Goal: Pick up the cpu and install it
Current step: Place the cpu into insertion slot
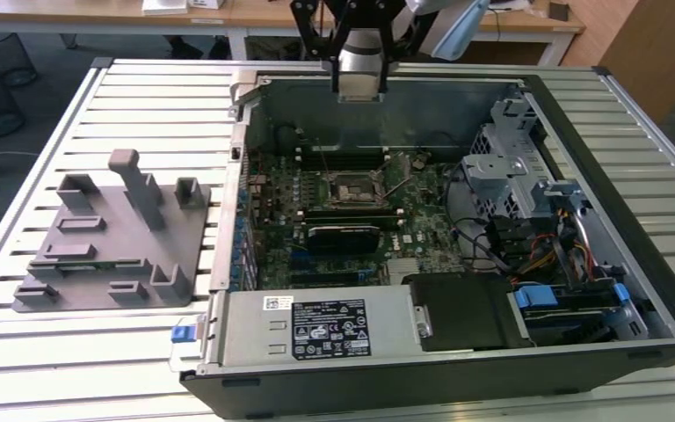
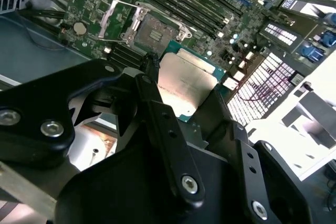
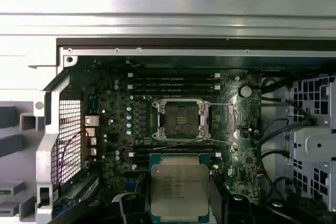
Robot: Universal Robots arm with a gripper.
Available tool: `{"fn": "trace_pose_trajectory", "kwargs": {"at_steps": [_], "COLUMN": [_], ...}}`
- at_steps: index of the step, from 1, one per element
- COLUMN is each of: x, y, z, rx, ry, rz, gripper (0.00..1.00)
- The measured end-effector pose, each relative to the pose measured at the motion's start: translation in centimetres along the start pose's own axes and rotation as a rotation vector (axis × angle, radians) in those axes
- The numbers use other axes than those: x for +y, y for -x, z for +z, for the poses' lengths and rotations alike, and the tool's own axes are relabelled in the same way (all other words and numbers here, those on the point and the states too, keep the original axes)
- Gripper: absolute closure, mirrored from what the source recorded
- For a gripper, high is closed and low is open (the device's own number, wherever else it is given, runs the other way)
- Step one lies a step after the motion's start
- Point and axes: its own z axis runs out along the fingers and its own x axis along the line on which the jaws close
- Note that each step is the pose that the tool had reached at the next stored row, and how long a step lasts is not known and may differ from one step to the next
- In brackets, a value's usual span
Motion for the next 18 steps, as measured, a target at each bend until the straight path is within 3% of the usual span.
{"fn": "trace_pose_trajectory", "kwargs": {"at_steps": [5, 18], "x": [0.05, 0.06], "y": [0.6, 0.6], "z": [0.03, 0.64], "rx": [-0.0002, -0.0028], "ry": [-0.0028, -0.0062], "rz": [0.016, 0.245], "gripper": [0.46, 0.46]}}
